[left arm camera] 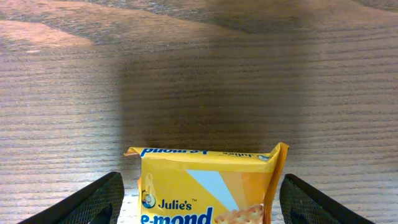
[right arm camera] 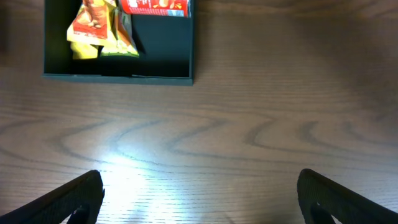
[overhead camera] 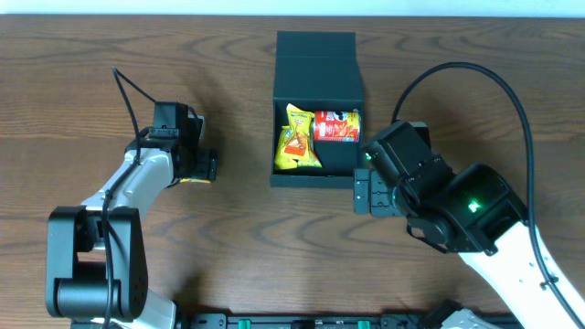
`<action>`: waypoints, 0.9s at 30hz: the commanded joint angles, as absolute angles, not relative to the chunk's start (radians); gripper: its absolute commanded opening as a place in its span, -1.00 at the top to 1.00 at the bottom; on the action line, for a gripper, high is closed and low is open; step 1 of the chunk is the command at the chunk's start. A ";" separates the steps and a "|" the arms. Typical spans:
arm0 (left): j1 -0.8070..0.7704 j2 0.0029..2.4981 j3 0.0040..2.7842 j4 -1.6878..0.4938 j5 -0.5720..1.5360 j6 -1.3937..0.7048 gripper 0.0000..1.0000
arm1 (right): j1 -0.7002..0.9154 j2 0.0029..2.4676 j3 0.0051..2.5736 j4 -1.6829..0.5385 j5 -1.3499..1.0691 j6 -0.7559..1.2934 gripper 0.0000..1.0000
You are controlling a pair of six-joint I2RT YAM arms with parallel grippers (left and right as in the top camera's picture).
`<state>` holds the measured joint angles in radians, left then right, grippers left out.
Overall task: Pack container
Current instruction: 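Grasp the Julie's Lemond packet with the left gripper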
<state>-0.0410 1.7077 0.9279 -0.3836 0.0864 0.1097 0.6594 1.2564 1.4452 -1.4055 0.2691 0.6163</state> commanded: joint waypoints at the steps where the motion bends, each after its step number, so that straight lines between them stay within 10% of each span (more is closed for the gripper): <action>1: -0.038 1.736 0.926 -0.382 0.070 0.120 -0.63 | 0.656 1.257 1.444 -1.408 0.291 0.601 -0.99; 27: -0.038 1.778 0.925 -0.369 0.072 0.115 -0.63 | 0.656 1.257 1.444 -1.444 0.284 0.601 -0.99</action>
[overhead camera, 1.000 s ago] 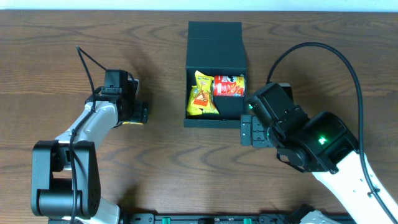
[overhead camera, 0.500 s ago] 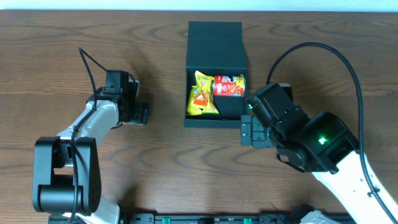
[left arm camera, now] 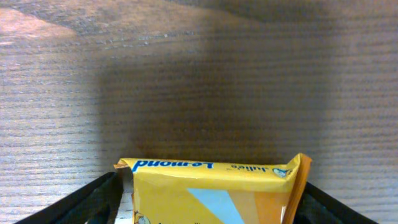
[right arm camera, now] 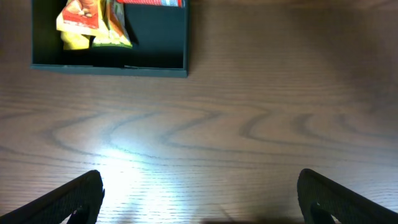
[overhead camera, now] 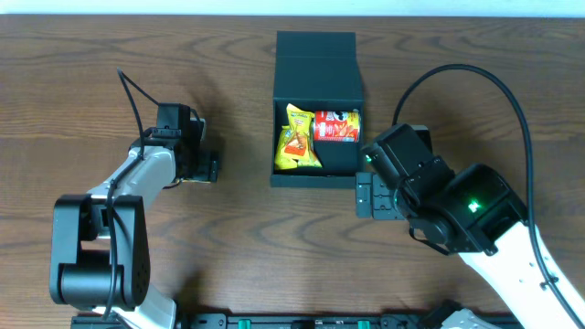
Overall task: Pack container
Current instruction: 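Grasp the Julie's Lemond packet with the left gripper, then carry the Lemond packet into the box and release it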
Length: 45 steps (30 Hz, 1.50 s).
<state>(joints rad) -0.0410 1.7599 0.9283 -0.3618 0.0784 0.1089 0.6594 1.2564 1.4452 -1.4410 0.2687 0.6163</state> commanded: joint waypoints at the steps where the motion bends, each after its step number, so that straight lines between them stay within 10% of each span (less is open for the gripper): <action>1: -0.038 1.778 0.925 -0.369 0.071 0.111 -0.61 | 0.656 1.257 1.444 -1.444 0.284 0.602 -0.99; 31: -0.051 1.544 0.981 -0.491 0.181 -0.163 -0.16 | 0.656 1.257 1.444 -1.410 0.284 0.601 -0.98; 45: -0.366 1.333 0.981 -0.470 0.112 -0.273 -0.15 | 0.653 1.257 1.444 -1.458 0.455 0.757 -0.99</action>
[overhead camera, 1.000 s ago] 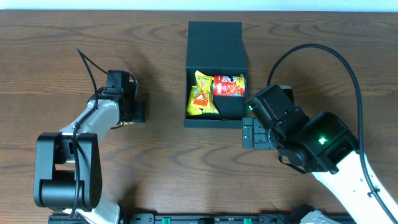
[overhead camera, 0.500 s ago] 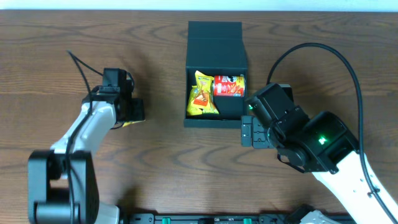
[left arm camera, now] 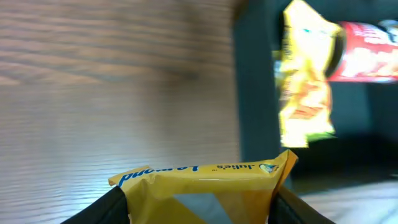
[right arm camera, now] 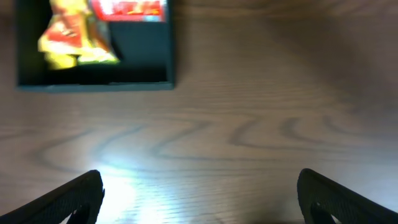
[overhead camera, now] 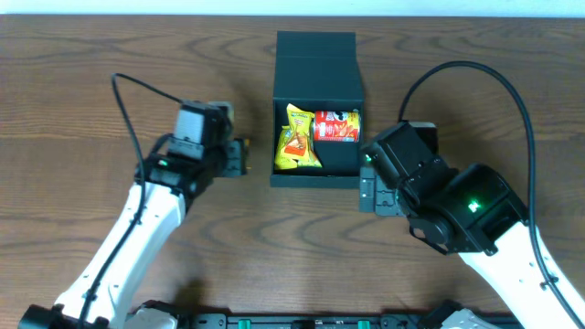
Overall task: Pack container
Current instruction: 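Carry the Lemond packet into the box and release it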
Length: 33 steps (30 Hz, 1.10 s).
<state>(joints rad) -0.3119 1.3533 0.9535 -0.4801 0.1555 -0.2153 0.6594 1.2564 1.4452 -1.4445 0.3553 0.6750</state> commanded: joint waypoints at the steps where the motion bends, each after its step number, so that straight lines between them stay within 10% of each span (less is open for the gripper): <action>1: -0.391 1.332 0.981 -0.459 0.104 -0.286 -0.15 | 0.653 1.257 1.444 -1.465 0.468 0.763 -0.98; 33: -0.686 1.629 0.981 -0.009 0.056 -0.466 -0.11 | 0.653 1.257 1.444 -1.574 0.482 0.762 -0.98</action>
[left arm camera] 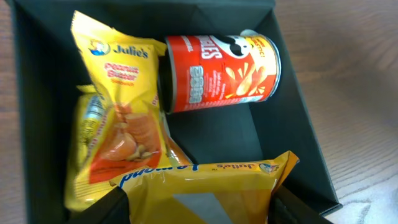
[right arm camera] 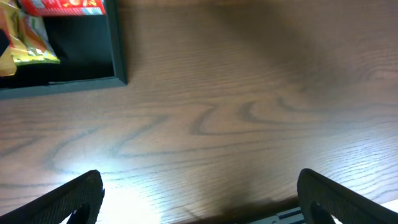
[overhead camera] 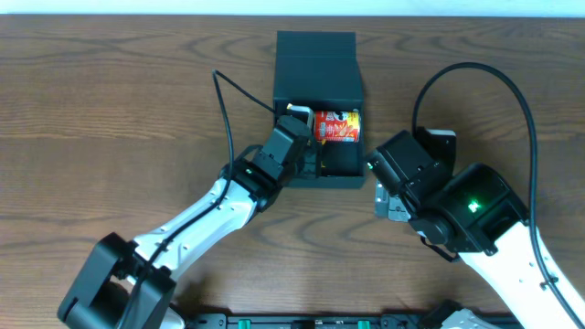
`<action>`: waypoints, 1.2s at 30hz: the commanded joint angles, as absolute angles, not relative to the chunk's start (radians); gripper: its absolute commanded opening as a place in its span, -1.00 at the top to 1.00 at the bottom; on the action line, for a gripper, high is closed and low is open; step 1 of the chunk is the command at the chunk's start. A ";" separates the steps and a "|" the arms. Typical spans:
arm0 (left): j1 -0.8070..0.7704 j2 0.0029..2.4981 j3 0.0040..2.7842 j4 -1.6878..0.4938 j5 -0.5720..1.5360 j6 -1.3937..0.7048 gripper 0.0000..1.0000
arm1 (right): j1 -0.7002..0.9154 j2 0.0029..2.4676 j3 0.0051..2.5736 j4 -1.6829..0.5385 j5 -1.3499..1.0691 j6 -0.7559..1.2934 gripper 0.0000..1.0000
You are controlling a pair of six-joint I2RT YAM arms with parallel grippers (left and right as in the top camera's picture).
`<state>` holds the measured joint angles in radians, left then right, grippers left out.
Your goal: Pack container
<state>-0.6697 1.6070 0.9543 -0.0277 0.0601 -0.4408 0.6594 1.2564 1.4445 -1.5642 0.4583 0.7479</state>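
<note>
The black box stands open at the table's far middle, holding a red Pringles can and a yellow Julie's snack bag. My left gripper hangs over the box's front part, shut on a yellow Julie's Le-mond biscuit pack. In the overhead view the left arm covers the box's left half. To the right of the box, my right gripper stands open over bare wood, holding nothing.
The box's lid flap lies open toward the table's far edge. Brown wooden table spreads to both sides. A dark rail runs along the near edge.
My left gripper has moved right with the biscuit pack, from beside the box's left wall to over the box's inside. The right gripper has shifted a little right, away from the box.
My left gripper stood open around the biscuit pack lying on the table at the left, then closer on it. Later it held the pack lifted beside the box's left wall, and now over the box. The right gripper stayed open near the box's right front corner.
</note>
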 commanded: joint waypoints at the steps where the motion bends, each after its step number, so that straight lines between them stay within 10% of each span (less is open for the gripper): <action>1: -0.692 1.637 0.981 0.001 0.056 -0.472 -0.11 | 0.653 1.257 1.444 -1.579 0.482 0.763 -0.99; 6: -0.754 1.702 0.981 0.077 0.056 -0.473 -0.10 | 0.653 1.257 1.444 -1.587 0.482 0.763 -0.99; 12: -0.786 1.755 0.981 0.094 0.018 -0.472 -0.59 | 0.653 1.257 1.444 -1.587 0.482 0.762 -0.98; 28: -0.728 1.487 0.985 0.165 -0.221 -0.334 -0.57 | 0.653 1.257 1.444 -1.554 0.495 0.764 -0.98; 36: -0.648 1.259 1.149 -0.487 -0.197 -0.352 -0.75 | 0.640 1.257 1.444 -1.416 0.501 0.820 -0.98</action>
<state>-0.6830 1.3041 1.0573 -0.3481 -0.2001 -0.3424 0.6563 1.2564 1.4437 -1.4464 0.4736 0.7891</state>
